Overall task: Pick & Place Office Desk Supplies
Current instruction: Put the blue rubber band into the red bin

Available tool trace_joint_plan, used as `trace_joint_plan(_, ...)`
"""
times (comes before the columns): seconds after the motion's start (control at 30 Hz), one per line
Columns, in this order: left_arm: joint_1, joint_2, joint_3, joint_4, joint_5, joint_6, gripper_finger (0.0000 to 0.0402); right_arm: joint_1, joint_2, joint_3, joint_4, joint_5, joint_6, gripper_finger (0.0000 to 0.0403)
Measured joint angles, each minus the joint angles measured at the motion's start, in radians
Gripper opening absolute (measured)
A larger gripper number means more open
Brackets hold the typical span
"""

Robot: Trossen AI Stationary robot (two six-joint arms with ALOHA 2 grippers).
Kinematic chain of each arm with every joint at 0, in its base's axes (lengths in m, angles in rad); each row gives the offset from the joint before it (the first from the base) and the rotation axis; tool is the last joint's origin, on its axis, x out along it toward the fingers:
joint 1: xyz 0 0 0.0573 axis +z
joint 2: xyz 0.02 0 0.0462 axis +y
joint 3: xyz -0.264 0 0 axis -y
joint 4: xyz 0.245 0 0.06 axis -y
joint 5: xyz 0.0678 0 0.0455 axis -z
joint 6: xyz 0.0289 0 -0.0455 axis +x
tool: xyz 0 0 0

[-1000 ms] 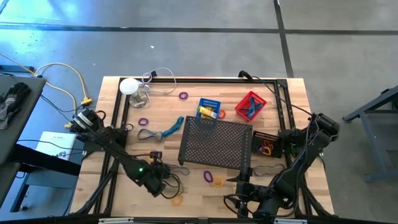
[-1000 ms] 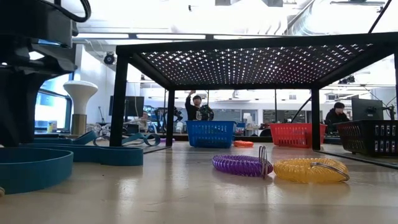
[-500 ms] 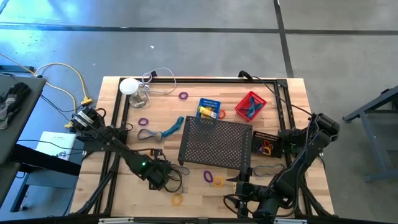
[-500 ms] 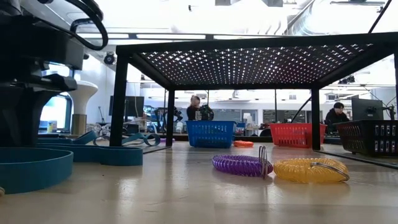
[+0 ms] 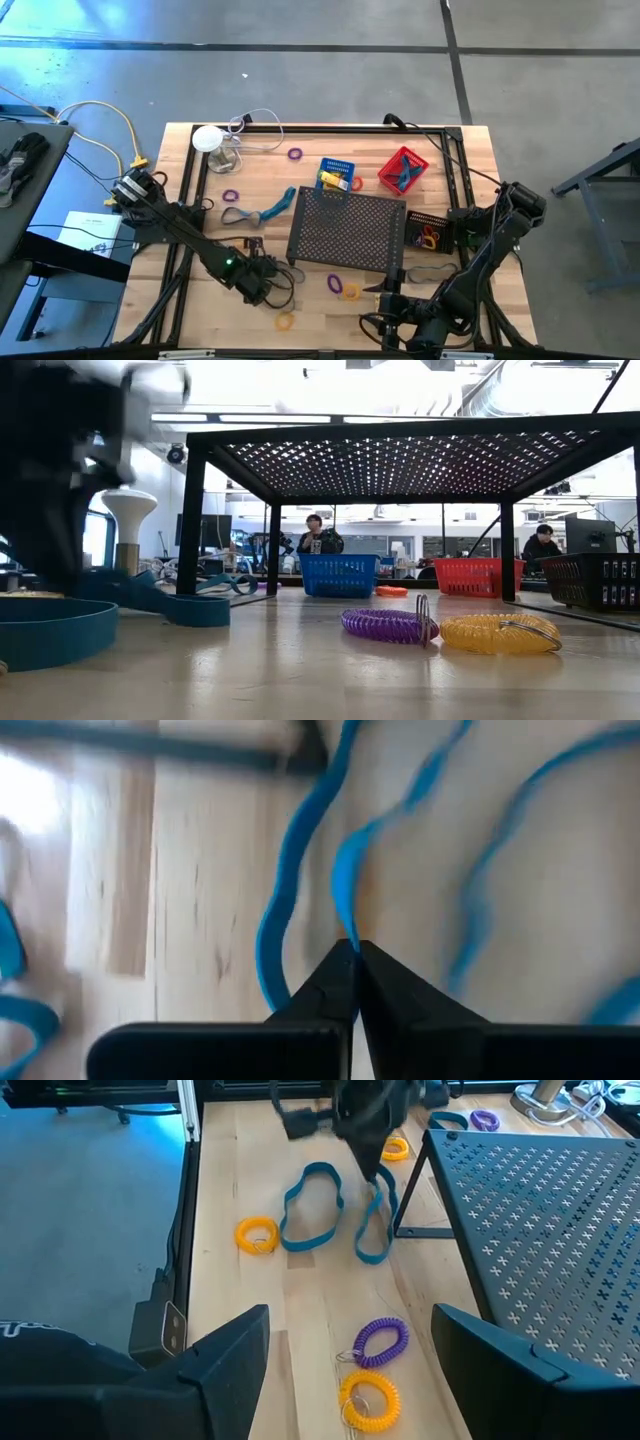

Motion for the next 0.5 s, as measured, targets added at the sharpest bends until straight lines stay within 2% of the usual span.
trace_joint_plan(0.13,-0.021,-0.085,0.059,-0.007,-0.035,0.012,0.0001,0.0,0.0,0.0,0.016,0.0,0.0,0.0265)
trace_joint_plan(0.27,-0.055,-0.176,0.126,0.056,-0.137,0.082,0.0001,0.0,0.0,0.0,0.033,0.004,-0.019,0.0265)
trace_joint_plan(0.37,-0.079,-0.231,0.14,0.232,-0.19,0.204,0.0001,-0.004,0.0,0.0,0.078,0.033,-0.075,0.0265)
trace_joint_plan(0.5,-0.083,-0.261,0.142,0.5,-0.197,0.378,0.0001,-0.027,0.0,0.0,0.179,0.095,-0.222,0.0265)
